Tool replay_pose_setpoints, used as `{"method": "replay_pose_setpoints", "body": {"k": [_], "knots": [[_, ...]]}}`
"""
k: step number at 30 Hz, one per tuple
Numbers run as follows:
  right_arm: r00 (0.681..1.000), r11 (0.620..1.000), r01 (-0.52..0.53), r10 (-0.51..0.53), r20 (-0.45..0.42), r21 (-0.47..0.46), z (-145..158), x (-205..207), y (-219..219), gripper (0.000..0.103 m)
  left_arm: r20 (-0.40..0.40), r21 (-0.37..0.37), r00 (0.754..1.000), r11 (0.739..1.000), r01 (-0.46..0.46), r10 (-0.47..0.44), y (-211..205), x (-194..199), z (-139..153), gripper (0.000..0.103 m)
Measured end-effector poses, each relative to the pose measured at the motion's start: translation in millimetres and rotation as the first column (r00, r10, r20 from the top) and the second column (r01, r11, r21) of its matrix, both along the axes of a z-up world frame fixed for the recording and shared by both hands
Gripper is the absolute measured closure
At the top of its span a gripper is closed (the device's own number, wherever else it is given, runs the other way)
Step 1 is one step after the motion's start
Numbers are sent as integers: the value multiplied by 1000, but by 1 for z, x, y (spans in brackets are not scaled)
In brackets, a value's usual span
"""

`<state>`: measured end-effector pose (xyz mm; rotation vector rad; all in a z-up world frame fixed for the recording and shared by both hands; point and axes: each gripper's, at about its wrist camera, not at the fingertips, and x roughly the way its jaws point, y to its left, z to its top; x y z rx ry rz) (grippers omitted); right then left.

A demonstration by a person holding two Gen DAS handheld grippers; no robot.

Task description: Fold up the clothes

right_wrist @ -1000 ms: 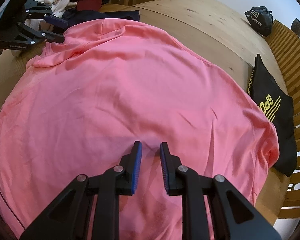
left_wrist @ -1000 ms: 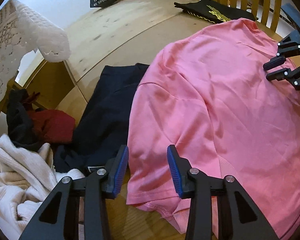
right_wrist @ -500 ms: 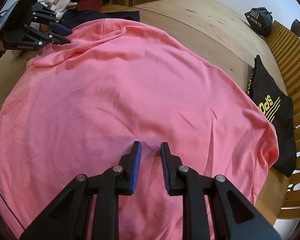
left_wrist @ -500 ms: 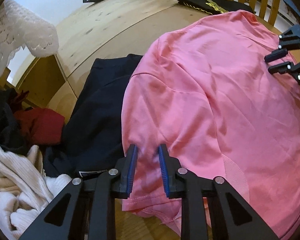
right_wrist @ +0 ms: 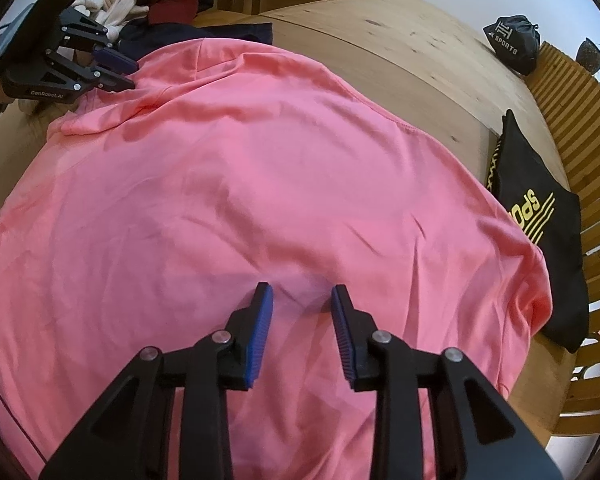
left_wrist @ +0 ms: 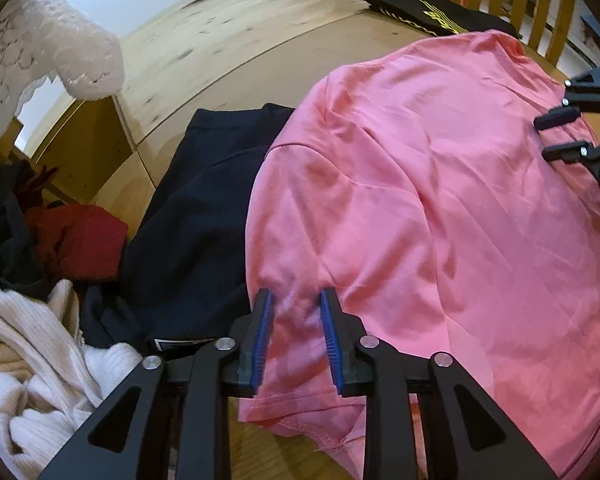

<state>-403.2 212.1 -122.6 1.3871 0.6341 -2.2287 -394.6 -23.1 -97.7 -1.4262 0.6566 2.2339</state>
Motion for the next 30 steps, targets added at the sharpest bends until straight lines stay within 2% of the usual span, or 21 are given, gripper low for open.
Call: {"method": "replay_pose_setpoints", "body": {"k": [4,8,11,12,15,19,24,30], "knots": [[1000,1000,-1,1,0,-4,0,0,1,73,20,-7,1000,1000,1,-1,3,0,1,76],[1000,1000,-5,5,-2,2,-2,-7,3,72,41,41,999,999,-24,22,-1,-3,0,76],[1000,1000,-2,2,2,0,-2,-9,3,72,59,80,997,995,-55,50,-6,-5,-1,81],[1000,1000,2,-2,5,-3,-2,-10,3,72,57,83,997,995,-60,56,-7,-5,-1,91],[1000,1000,13,-13,15,-14,-1,-7,4,72,33,60,998,997,-47,45,-4,-2,-2,94],[1000,999,21,-20,21,-24,-2,-8,6,73,22,70,999,997,-42,41,-6,1,2,94],[998,998,44,-42,55,-42,-2,-14,8,73,27,140,998,988,-59,56,-25,0,24,93],[997,998,52,-50,54,-35,-3,-16,7,73,28,157,999,987,-45,41,-36,-6,41,93]]}}
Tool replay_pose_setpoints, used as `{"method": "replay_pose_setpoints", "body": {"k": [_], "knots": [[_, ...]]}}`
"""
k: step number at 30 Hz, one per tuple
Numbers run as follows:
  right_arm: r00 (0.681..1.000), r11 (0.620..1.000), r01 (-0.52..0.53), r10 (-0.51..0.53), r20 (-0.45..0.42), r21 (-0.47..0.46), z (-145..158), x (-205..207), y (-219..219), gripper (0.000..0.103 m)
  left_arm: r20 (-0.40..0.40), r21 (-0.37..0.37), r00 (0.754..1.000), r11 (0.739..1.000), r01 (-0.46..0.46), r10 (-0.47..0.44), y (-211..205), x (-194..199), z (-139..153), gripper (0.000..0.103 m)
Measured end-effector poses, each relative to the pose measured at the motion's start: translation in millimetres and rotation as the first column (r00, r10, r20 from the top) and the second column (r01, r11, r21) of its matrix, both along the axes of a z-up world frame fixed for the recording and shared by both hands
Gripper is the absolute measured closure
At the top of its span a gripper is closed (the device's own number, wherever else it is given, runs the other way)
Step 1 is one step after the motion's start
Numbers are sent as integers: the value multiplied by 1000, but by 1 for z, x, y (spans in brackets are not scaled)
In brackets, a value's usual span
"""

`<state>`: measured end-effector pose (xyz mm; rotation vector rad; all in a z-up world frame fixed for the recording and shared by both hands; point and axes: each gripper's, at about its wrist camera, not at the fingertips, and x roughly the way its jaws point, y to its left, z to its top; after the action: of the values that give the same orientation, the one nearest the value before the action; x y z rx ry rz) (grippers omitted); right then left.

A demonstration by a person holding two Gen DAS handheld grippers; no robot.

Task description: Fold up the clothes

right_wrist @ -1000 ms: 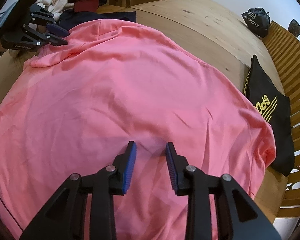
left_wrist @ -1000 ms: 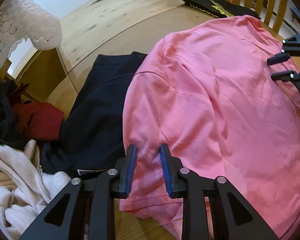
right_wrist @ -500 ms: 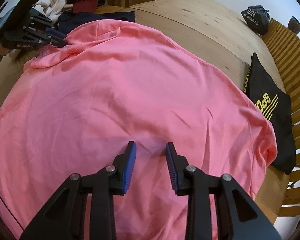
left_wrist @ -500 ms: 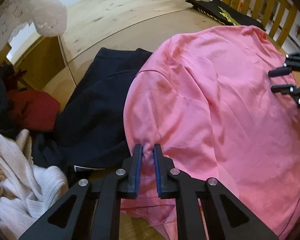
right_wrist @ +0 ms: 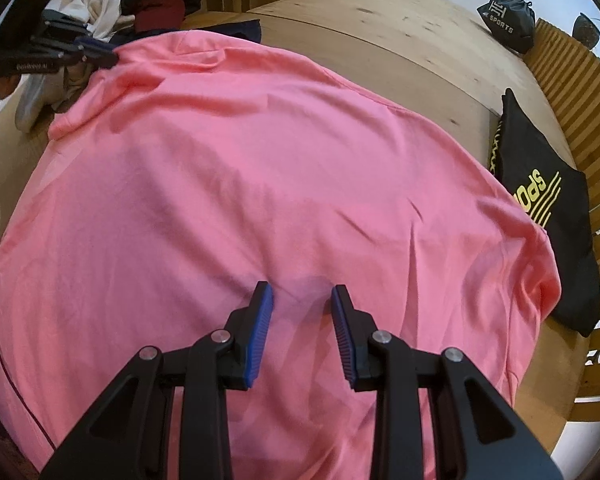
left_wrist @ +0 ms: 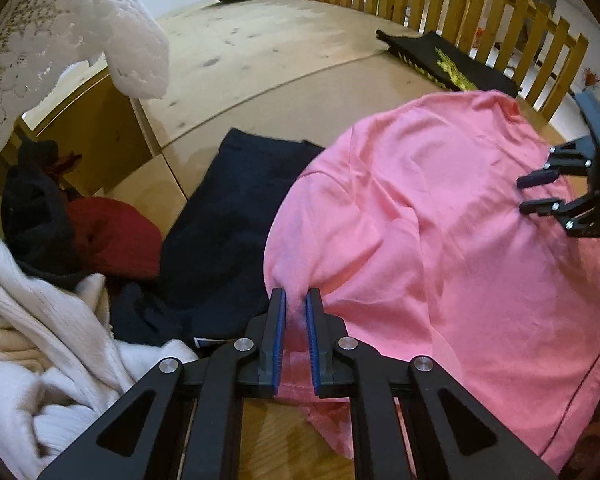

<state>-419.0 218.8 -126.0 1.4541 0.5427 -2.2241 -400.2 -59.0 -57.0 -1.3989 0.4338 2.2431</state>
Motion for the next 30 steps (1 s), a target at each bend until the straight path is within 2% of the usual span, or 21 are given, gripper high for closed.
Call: {"method": "replay_pose_setpoints", "body": {"k": [2,5,9,13,15,18,22,27,30], "knots": [[1000,1000,2,-2,-3,2,0,1,0,73,4,2,1000,1000,7,-7,-2,-6,2,91],[1000,1000,4,-4,-8,7,0,2,0,73,-23,-50,1000,999,-17,16,-6,-16,7,93],[1000,1000,6,-5,-14,20,-1,2,-2,73,-9,11,996,996,-94,94,-28,-26,14,96],[1000,1000,8,-7,-16,16,-1,4,-1,73,29,23,999,999,-22,22,-17,-9,4,93],[1000,1000,10,-9,-13,13,-1,4,-1,73,42,-11,999,999,34,-34,-4,6,-4,69],[1000,1000,11,-11,-15,11,-1,3,-1,73,55,-87,993,990,110,-106,10,24,-17,68],[1000,1000,12,-12,-16,14,-2,1,-1,73,15,-165,993,979,120,-119,22,31,-23,69],[1000,1000,9,-9,-22,22,-2,1,-1,73,10,-143,992,981,130,-129,29,33,-20,69],[1000,1000,9,-9,-26,19,-2,2,-1,73,64,-43,993,994,99,-96,16,38,-17,69]]}}
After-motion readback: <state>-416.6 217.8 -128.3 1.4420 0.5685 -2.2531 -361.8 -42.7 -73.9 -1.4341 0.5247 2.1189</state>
